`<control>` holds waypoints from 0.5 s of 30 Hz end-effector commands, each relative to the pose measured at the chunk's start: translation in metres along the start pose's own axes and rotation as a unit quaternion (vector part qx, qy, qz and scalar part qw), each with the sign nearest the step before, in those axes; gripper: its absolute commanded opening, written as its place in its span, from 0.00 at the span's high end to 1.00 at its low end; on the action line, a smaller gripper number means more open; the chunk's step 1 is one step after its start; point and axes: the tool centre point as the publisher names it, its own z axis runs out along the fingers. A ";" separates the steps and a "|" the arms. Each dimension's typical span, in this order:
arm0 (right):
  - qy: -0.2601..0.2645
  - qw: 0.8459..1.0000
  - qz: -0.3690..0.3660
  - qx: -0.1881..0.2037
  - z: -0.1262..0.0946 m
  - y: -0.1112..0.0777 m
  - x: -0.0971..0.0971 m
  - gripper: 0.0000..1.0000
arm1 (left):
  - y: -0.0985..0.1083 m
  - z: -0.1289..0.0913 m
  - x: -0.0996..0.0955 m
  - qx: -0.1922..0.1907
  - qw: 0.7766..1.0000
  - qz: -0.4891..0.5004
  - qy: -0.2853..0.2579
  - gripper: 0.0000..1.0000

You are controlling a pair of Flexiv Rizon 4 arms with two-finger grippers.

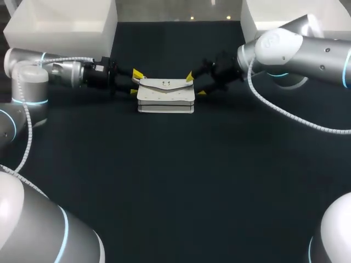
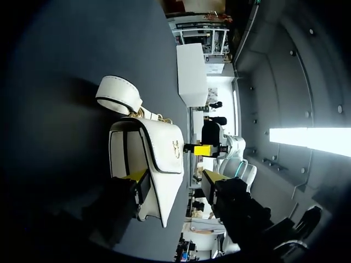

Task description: Pick up the bag, open it, inspect its contents, close it, and place it on the opposite side

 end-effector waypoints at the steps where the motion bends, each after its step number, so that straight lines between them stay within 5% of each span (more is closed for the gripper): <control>1: 0.009 1.000 0.000 0.019 0.005 0.009 0.000 0.37 | -0.007 0.003 -0.007 -0.005 1.000 -0.005 0.008 0.36; 6: 0.016 1.000 0.005 0.024 0.009 0.010 -0.002 0.43 | -0.011 0.006 -0.012 -0.007 1.000 -0.015 0.001 0.51; 15: 0.015 1.000 0.006 0.026 0.016 0.019 -0.002 0.39 | -0.017 0.009 -0.018 -0.002 0.999 -0.030 -0.013 0.53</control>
